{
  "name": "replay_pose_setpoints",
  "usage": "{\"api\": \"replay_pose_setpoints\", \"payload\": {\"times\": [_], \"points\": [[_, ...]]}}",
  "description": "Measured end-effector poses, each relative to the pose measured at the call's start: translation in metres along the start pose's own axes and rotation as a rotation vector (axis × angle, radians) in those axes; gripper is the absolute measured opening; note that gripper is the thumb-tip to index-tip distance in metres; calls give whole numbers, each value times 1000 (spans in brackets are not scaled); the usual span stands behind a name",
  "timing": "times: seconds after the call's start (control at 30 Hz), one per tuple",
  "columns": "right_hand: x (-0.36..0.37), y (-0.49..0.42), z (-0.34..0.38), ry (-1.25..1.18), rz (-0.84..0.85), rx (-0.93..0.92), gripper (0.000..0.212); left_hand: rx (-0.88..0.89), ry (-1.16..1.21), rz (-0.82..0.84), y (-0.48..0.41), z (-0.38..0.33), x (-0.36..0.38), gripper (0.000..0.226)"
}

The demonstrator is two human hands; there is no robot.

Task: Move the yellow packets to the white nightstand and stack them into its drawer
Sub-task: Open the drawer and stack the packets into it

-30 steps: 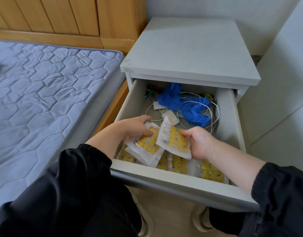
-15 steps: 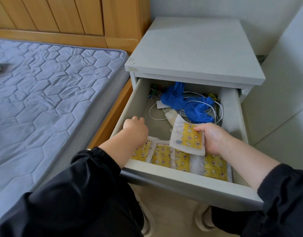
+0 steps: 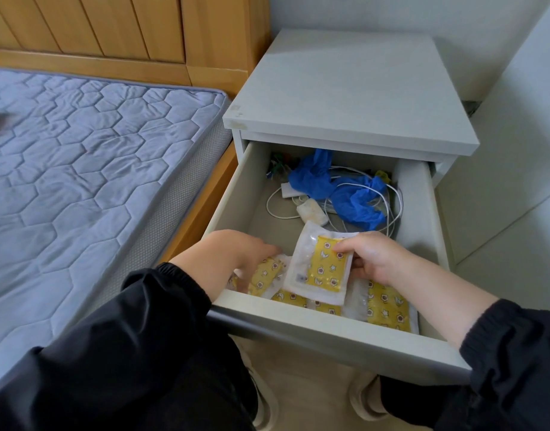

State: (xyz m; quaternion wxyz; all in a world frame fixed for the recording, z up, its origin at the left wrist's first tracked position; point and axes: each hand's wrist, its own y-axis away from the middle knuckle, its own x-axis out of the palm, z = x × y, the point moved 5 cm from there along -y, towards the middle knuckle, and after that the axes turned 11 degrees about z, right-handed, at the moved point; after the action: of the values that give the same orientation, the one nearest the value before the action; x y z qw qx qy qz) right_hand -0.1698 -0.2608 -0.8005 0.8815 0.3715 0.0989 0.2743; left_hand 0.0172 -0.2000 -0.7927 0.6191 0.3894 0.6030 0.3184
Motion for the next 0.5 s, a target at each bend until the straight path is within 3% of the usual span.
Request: {"api": "replay_pose_setpoints", "payload": {"times": [0.27, 0.37, 0.5], "points": [[24, -4, -6, 425, 53, -50, 31, -268, -192, -7, -5, 12, 1, 69], [27, -5, -5, 520, 23, -83, 39, -234, -183, -47, -4, 11, 1, 80], [32, -7, 1, 731, -58, -171, 45, -52, -3, -109, -3, -1, -3, 95]]}}
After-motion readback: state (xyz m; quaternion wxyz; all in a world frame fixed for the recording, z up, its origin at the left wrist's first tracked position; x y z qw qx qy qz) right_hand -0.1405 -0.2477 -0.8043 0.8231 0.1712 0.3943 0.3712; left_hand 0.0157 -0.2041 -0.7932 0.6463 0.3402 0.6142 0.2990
